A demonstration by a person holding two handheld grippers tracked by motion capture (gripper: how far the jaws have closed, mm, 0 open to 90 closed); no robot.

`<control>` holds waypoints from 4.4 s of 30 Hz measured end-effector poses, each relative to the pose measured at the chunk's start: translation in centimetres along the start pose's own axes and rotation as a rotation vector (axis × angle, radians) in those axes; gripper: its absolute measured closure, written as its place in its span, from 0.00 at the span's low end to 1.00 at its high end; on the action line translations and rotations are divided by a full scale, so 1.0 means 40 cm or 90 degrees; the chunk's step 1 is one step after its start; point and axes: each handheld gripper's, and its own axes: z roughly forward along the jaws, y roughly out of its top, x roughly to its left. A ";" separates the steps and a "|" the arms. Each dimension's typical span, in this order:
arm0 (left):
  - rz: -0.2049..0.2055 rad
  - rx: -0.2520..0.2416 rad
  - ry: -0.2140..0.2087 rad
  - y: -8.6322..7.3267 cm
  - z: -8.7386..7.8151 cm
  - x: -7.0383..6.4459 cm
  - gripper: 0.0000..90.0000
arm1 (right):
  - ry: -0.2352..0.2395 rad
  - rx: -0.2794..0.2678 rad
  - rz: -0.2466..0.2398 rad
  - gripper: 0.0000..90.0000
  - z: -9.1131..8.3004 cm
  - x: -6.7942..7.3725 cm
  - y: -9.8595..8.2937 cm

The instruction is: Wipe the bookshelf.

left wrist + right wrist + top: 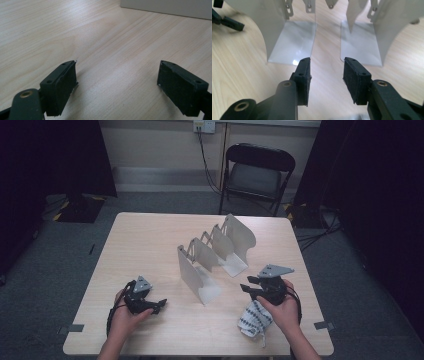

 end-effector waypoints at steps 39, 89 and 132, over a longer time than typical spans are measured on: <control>0.001 0.002 0.005 0.000 -0.001 0.001 0.17 | -0.098 0.070 0.039 0.56 0.061 -0.110 -0.114; -0.005 0.001 0.005 0.001 0.000 0.002 0.17 | 0.094 0.071 -0.069 0.62 0.245 0.123 0.010; -0.007 0.002 0.004 0.001 0.000 0.002 0.18 | 0.092 0.069 -0.021 0.61 0.247 0.119 -0.002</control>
